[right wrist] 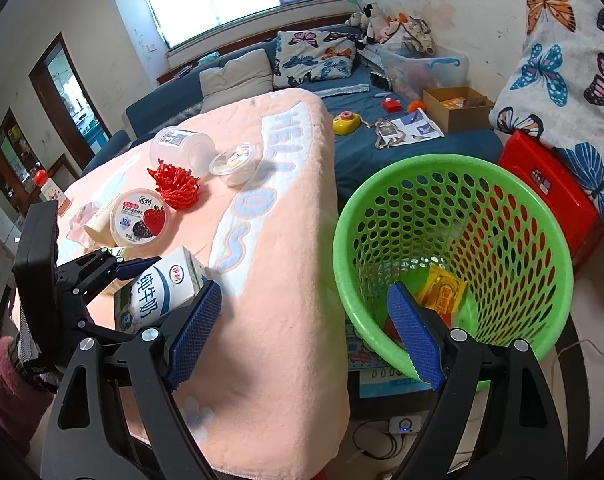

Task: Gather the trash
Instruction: 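Grasp the white milk carton with the left tool and lift it, then grasp the clear round dessert cup with the right tool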

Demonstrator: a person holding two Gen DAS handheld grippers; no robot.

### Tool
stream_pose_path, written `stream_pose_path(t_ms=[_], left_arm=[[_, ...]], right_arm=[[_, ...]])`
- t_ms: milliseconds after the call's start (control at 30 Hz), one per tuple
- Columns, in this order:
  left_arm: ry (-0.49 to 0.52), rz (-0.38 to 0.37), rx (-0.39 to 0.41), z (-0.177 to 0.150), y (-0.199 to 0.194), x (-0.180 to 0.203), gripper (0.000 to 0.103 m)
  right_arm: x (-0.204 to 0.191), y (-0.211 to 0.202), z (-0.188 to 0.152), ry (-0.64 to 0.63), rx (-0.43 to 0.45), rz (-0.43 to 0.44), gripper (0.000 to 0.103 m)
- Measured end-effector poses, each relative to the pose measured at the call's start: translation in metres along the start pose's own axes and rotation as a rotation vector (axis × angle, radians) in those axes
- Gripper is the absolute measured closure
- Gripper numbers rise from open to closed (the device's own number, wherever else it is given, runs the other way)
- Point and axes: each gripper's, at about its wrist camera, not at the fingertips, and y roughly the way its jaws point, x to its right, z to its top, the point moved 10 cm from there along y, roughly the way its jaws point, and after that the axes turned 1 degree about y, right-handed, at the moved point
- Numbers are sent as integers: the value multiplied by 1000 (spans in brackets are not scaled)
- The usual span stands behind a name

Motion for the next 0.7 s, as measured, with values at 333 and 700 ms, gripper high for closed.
stream_pose_path(t_ms=[333,700], left_arm=[[-70,8,74,1,-39,-5,41],[-205,48,139,-9,-89,-39,41]], right_arm=[[-6,7,3,-22,-3,-2,19],[-36,28,14,-101,-15,15,19]])
